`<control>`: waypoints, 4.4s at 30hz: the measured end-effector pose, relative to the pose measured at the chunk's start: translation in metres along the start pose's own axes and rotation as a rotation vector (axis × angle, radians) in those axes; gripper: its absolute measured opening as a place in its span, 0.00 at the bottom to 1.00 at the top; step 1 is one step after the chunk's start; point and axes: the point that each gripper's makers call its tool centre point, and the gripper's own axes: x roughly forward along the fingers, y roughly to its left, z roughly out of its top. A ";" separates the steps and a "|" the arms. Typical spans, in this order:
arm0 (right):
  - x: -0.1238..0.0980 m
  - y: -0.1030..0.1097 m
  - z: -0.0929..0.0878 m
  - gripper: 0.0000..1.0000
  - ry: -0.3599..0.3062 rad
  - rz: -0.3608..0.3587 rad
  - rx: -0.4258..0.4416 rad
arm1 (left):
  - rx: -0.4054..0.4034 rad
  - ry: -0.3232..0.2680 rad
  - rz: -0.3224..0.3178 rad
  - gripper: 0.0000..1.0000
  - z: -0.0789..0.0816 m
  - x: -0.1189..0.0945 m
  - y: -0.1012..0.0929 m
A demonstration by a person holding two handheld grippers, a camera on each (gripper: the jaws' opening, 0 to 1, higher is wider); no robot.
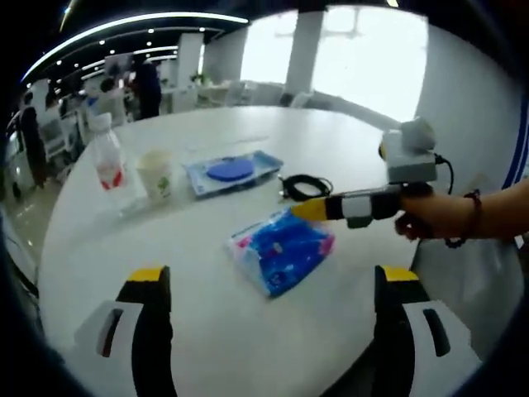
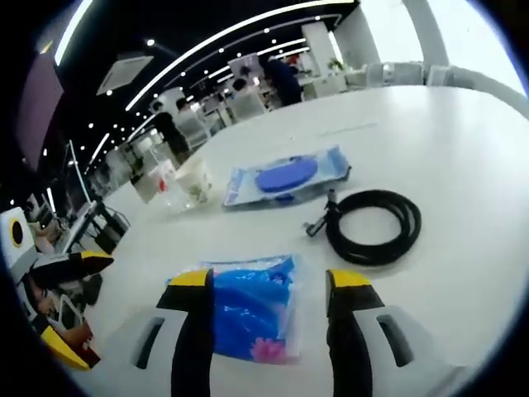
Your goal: Arrange the tabletop items into an orderly group along one side of the table until the central work area is clear of visible clutter.
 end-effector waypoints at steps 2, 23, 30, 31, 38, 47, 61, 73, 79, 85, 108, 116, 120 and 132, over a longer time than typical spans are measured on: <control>0.001 -0.001 0.000 0.52 -0.005 0.001 -0.003 | 0.000 0.002 0.002 1.00 -0.001 -0.001 -0.001; 0.006 -0.012 -0.015 0.20 -0.008 -0.019 -0.032 | 0.032 0.007 0.020 1.00 -0.007 -0.001 -0.005; 0.009 -0.012 -0.021 0.16 0.000 -0.029 -0.054 | 0.023 0.002 0.026 1.00 -0.008 -0.001 -0.004; 0.009 -0.013 -0.022 0.15 0.005 -0.035 -0.063 | 0.020 0.000 0.028 1.00 -0.008 -0.002 -0.004; 0.011 -0.012 -0.028 0.12 0.023 -0.029 -0.092 | 0.003 -0.002 0.025 1.00 -0.009 -0.002 -0.004; 0.011 -0.014 -0.030 0.07 0.035 -0.034 -0.132 | -0.006 0.001 0.036 0.99 -0.010 -0.003 -0.001; 0.013 -0.017 -0.029 0.02 0.060 -0.045 -0.143 | -0.017 0.005 0.042 0.99 -0.012 -0.002 0.003; 0.013 -0.016 -0.025 0.01 0.055 -0.038 -0.139 | -0.008 0.016 0.052 0.99 -0.013 -0.001 0.005; 0.011 -0.017 -0.021 0.01 0.044 -0.041 -0.143 | -0.011 0.018 0.052 0.99 -0.014 -0.001 0.005; 0.008 -0.016 -0.012 0.01 0.025 -0.041 -0.140 | -0.010 0.021 0.050 0.99 -0.014 -0.001 0.004; -0.008 -0.022 0.029 0.01 -0.040 -0.043 -0.099 | 0.001 0.034 0.039 0.99 -0.017 -0.001 0.000; -0.016 -0.026 0.047 0.01 -0.067 -0.036 -0.096 | 0.007 0.041 0.033 0.99 -0.018 0.000 -0.001; -0.019 -0.032 0.055 0.01 -0.078 -0.040 -0.099 | 0.007 0.042 0.034 0.99 -0.018 0.000 -0.001; -0.030 -0.043 0.083 0.01 -0.114 -0.042 -0.091 | 0.005 0.052 0.028 0.99 -0.021 0.002 -0.001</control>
